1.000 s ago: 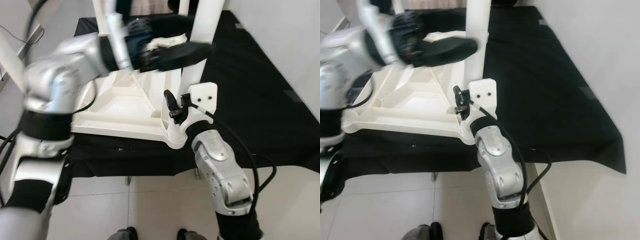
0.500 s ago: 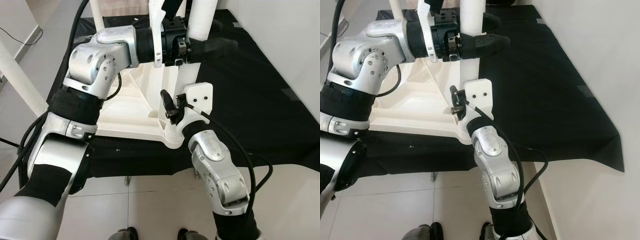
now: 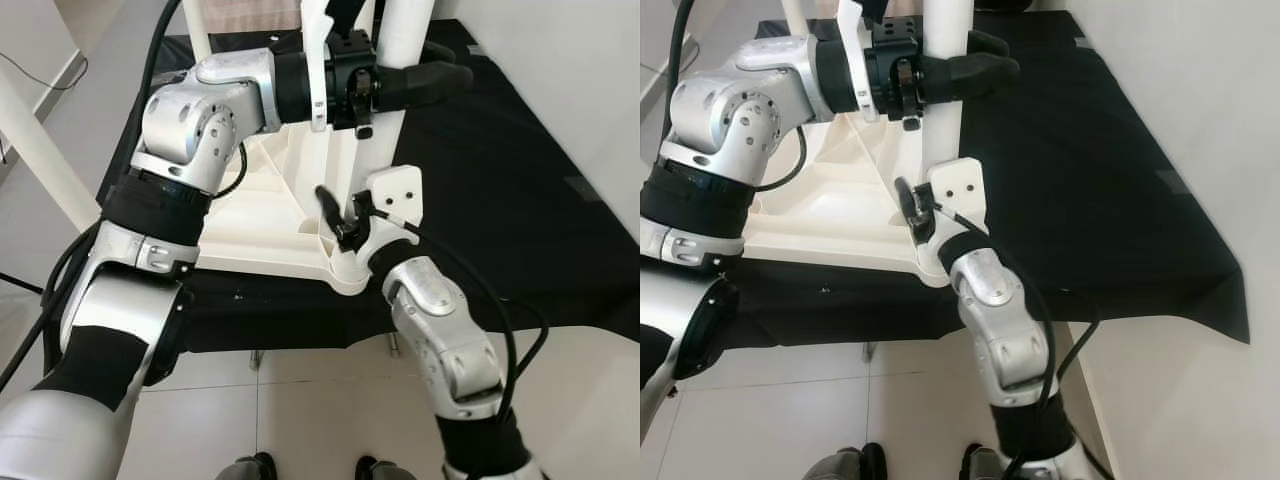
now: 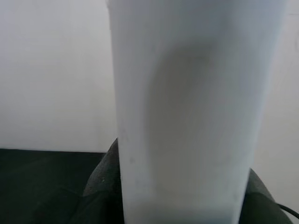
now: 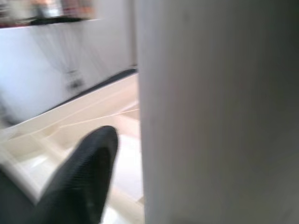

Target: Building children table

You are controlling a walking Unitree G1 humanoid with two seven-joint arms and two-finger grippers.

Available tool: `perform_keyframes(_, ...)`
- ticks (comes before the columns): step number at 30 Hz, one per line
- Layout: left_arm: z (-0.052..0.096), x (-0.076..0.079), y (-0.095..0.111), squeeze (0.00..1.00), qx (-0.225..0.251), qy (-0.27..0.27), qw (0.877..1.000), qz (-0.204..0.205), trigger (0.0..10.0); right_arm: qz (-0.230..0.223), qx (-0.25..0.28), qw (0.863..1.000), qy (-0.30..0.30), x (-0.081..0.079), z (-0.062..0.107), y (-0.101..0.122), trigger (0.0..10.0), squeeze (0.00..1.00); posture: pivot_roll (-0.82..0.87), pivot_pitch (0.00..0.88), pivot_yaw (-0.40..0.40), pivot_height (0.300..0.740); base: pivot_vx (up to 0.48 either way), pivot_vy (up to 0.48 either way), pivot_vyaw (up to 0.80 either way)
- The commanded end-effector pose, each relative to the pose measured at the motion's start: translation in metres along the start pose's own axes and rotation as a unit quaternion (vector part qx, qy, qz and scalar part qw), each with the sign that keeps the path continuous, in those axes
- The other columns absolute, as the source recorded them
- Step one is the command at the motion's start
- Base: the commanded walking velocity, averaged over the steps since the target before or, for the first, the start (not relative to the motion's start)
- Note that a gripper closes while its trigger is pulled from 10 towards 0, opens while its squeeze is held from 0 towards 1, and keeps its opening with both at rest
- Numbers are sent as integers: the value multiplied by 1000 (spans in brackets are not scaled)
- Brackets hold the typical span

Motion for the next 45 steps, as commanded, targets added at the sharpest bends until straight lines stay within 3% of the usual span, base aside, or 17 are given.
perform_keyframes(1, -11, 11, 8, 0, 9, -35, 999, -11, 0, -4, 28, 998, 50, -7, -7, 13, 10000, 1000, -24, 193, 7, 740, 0, 0, 0)
perform_keyframes(4, -12, 11, 9, 0, 14, -36, 999, -7, 0, 26, 24, 996, 85, 9, -12, 18, 10000, 1000, -23, 194, 6, 740, 0, 0, 0)
perform_keyframes(5, -12, 12, 10, 0, 16, -37, 999, -5, 0, 47, 12, 991, 125, 16, -14, 19, 10000, 749, -22, 198, 2, 740, 0, 0, 0)
perform_keyframes(6, -12, 12, 10, 0, 16, -37, 999, -5, 0, 47, 12, 991, 125, 16, -14, 19, 10000, 749, -22, 198, 2, 740, 0, 0, 0)
perform_keyframes(7, -12, 12, 11, 0, 17, -38, 999, -5, 0, 68, -1, 979, 193, 21, -13, 21, 10000, 0, -24, 199, 2, 740, 0, 0, 0)
perform_keyframes(18, -15, 13, 10, 0, 22, -45, 999, 1, 0, -8, -28, 940, 341, 17, -24, 27, 10000, 0, -25, 207, 7, 740, 0, 0, 0)
perform_keyframes(19, -15, 13, 10, 0, 22, -47, 999, 2, 0, -19, -27, 936, 351, 16, -25, 28, 1137, 0, -23, 209, 9, 740, 0, 0, 0)
perform_keyframes(20, -15, 14, 10, 0, 22, -48, 999, 2, 0, -25, -26, 933, 358, 15, -25, 28, 1137, 0, -23, 209, 9, 740, 0, 0, 0)
perform_keyframes(21, -16, 14, 10, 0, 22, -50, 999, 3, 0, -28, -28, 924, 380, 12, -24, 27, 0, 0, -23, 210, 10, 740, 0, 0, 0)
perform_keyframes(26, -16, 15, 9, 0, 21, -52, 998, 4, 0, -29, -40, 899, 434, 7, -18, 21, 0, 0, -21, 212, 11, 740, 0, 0, 0)
perform_keyframes(29, -16, 15, 8, 0, 20, -53, 998, 4, 0, -30, -42, 895, 444, 6, -18, 20, 0, 0, -21, 214, 12, 740, 0, 0, 0)
perform_keyframes(39, -19, 13, 6, 0, 19, -55, 998, -8, 0, -36, -41, 908, 416, 13, -23, 15, 0, 0, -30, 210, 16, 740, 0, 0, 0)
perform_keyframes(40, -20, 13, 6, 43, 22, -56, 998, -8, 0, -35, -44, 914, 402, 16, -23, 13, 0, 0, -32, 210, 17, 740, 0, 0, 0)
perform_keyframes(41, -20, 12, 7, 439, 27, -52, 998, -10, 353, -34, -48, 919, 390, 18, -24, 11, 0, 0, -32, 210, 17, 740, 0, 0, 0)
perform_keyframes(42, -20, 12, 7, 439, 27, -52, 998, -10, 353, -34, -48, 919, 390, 18, -24, 11, 0, 0, -32, 210, 17, 740, 0, 0, 0)
perform_keyframes(43, -21, 10, 7, 1000, 26, -42, 999, -13, 10000, -30, -50, 928, 368, 21, -24, 9, 0, 0, -39, 208, 15, 740, 0, 0, 0)
perform_keyframes(45, -21, 8, 7, 1000, 25, -33, 999, -13, 10000, -28, -50, 936, 346, 24, -23, 8, 0, 0, -40, 208, 12, 740, 0, 0, 0)
Point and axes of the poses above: a point about 5 cm out from each wrist's last joint towards the gripper, its own z axis pointing back from the gripper into the wrist, its own y axis along the axis of the wrist's last joint, x = y × z, the point moved 4 cm from there along -z, pointing out of the wrist towards the gripper, and after that the axes turned 3 degrees about z, right-handed, at the moved point
